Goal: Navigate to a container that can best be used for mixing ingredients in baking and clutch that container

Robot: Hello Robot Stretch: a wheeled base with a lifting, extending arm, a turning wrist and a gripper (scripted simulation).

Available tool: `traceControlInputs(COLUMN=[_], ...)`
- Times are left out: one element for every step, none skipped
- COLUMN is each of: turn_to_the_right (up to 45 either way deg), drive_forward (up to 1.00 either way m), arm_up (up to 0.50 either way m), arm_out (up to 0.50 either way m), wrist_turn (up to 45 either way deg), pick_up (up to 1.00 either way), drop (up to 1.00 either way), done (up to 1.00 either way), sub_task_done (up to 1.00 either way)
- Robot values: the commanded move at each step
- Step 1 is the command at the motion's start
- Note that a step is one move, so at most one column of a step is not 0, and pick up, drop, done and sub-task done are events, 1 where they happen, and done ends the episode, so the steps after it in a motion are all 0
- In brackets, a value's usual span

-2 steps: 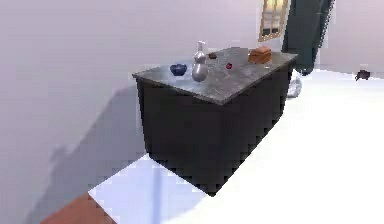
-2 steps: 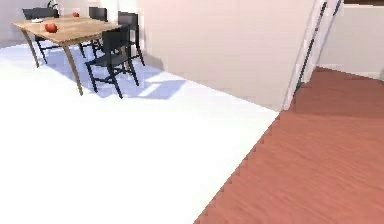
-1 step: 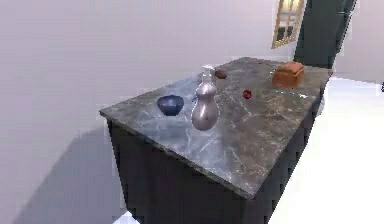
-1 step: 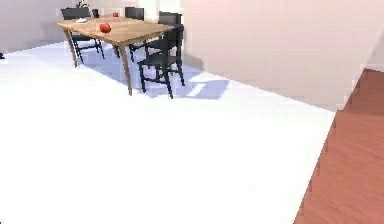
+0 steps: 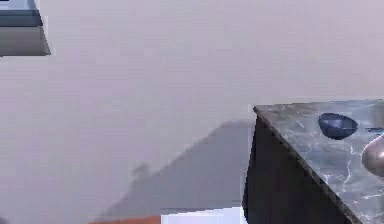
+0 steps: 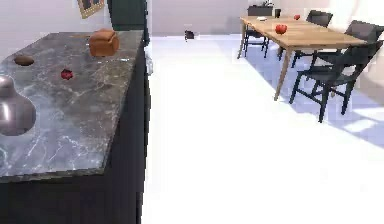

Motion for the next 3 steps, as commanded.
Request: traceControlInputs(turn_to_the_right=[-45.0, 45.0, 12.0], drive_forward=[0.0, 0.0, 0.0], arm_up=[0.0, 0.0, 0.0], arm_out=[0.0, 0.0, 0.0], wrist_turn=[0.0, 0.0, 0.0], pick_up=[0.0, 0.0, 0.0], drop=[0.0, 0.0, 0.0], done=[0.0, 0.0, 0.0], sub_task_done=[0.0, 0.0, 0.0])
